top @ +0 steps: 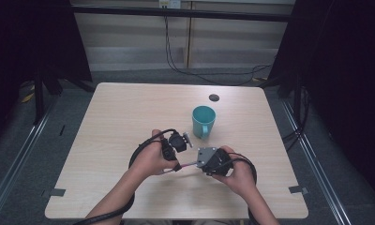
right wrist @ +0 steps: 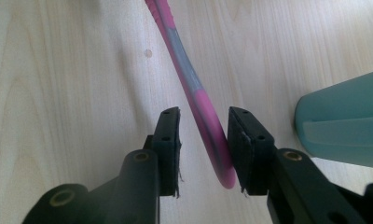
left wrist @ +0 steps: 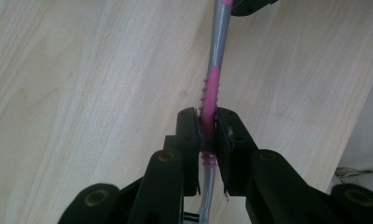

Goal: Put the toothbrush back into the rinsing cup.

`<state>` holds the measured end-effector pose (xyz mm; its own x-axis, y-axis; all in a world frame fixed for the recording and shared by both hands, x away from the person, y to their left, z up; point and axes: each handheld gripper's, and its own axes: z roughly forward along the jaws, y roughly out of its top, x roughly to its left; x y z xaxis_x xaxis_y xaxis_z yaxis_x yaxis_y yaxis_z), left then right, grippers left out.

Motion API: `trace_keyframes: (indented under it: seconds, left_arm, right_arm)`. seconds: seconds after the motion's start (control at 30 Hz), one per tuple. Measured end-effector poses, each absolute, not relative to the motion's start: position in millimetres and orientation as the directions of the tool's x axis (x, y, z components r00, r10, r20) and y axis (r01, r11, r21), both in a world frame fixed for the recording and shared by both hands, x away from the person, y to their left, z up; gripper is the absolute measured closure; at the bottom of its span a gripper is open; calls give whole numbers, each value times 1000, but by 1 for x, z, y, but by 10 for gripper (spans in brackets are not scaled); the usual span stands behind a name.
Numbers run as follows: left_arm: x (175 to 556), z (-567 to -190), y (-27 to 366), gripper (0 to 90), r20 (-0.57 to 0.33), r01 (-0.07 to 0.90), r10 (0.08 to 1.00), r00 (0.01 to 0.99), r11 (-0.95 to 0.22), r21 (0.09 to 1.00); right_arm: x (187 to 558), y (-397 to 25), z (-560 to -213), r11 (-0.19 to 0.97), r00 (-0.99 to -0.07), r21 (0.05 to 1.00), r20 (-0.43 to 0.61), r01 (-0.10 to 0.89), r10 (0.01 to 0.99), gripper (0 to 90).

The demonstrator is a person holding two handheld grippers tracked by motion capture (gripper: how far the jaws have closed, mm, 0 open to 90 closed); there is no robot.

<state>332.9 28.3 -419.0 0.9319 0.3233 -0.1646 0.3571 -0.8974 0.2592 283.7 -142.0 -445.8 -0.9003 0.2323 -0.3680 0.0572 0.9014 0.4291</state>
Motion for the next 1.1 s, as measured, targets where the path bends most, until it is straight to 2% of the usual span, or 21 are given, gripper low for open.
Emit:
trace_keyframes:
  seconds: [0.2, 0.9, 1.1]
  left_arm:
    - [333, -419, 27, 800, -172, 350, 313, 934, -899, 263]
    - [334, -413, 30, 779, -128, 338, 314, 941, -887, 313]
    - [335, -413, 31, 675, -133, 354, 329, 935, -869, 345]
  right_arm:
    - [285, -143, -445, 908, -909, 412, -348, 72, 230, 739]
    - [285, -142, -450, 915, -936, 394, -282, 85, 209, 813]
    - [285, -140, -449, 909, -936, 409, -284, 81, 210, 816]
